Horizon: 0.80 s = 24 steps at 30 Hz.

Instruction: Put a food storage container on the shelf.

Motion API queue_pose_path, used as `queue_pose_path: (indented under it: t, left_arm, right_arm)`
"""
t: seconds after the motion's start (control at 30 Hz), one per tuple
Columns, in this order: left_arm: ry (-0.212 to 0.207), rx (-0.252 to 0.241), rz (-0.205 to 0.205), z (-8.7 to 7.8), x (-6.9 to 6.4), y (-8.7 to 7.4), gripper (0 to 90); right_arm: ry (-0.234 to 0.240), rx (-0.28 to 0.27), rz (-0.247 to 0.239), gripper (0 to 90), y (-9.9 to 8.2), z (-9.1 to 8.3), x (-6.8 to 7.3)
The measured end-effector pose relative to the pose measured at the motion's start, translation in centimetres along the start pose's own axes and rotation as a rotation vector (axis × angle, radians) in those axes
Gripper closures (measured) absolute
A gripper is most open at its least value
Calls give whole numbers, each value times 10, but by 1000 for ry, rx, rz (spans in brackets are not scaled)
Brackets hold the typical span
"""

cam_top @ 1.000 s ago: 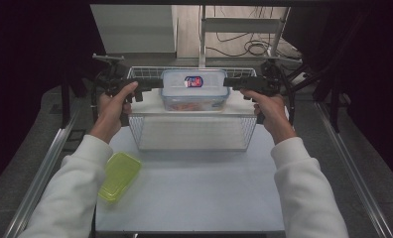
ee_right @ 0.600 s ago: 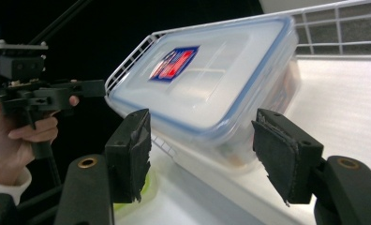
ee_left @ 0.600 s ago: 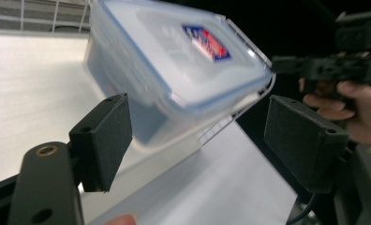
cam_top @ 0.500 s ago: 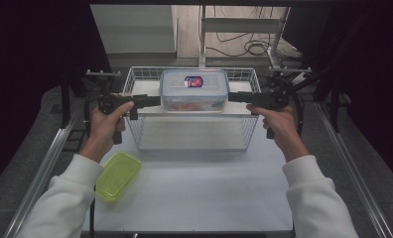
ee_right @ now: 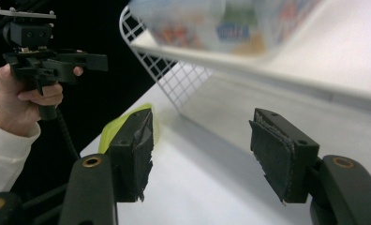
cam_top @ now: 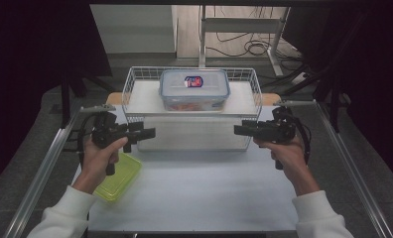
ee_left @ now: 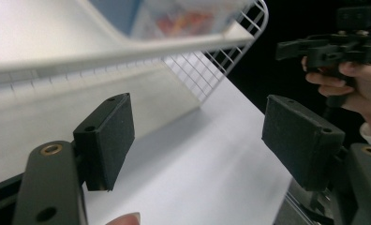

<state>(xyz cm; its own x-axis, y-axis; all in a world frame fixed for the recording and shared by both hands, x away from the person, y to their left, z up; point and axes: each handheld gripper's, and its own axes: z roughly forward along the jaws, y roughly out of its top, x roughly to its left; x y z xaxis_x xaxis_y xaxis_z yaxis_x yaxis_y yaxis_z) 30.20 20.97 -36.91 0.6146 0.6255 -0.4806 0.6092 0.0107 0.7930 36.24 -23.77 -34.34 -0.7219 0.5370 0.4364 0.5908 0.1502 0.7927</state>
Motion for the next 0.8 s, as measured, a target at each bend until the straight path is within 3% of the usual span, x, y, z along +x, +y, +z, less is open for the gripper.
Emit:
queue_pose_path:
  t: [0.03,0.07,0.1,0.13,0.23,0.27,0.3,0.33,0.43,0.57,0.8]
  left_arm:
    - [0,0,0,0,0,0,246]
    - [-7,7,2,-2,0,-12,246]
    - [-7,7,2,-2,0,-12,246]
    - [-5,14,5,-4,-1,-24,247]
    - [6,22,12,-6,-1,-34,247]
    - [20,38,11,-6,-1,-45,247]
    - [20,38,11,-6,-1,-45,247]
    - [33,64,10,-4,-1,-57,246]
    - [53,98,18,-1,-2,-70,246]
    - [84,140,42,1,-4,-79,246]
    - [109,174,35,-2,-5,-98,246]
  right_arm:
    - [1,7,0,395,-6,-1,-1]
    - [-2,15,-5,395,-11,-1,-1]
    - [-2,15,-5,395,-11,-1,-1]
    - [-1,22,-8,395,-22,-2,-2]
    - [-5,34,-13,395,-32,-2,-3]
    - [-11,48,-19,395,-42,-2,-3]
    - [-11,48,-19,395,-42,-2,-3]
    - [-31,66,-32,395,-51,-2,-3]
    - [-38,84,-37,395,-65,-1,-4]
    - [-42,96,-30,392,-77,0,-4]
    - [-60,134,-26,388,-108,1,-8]
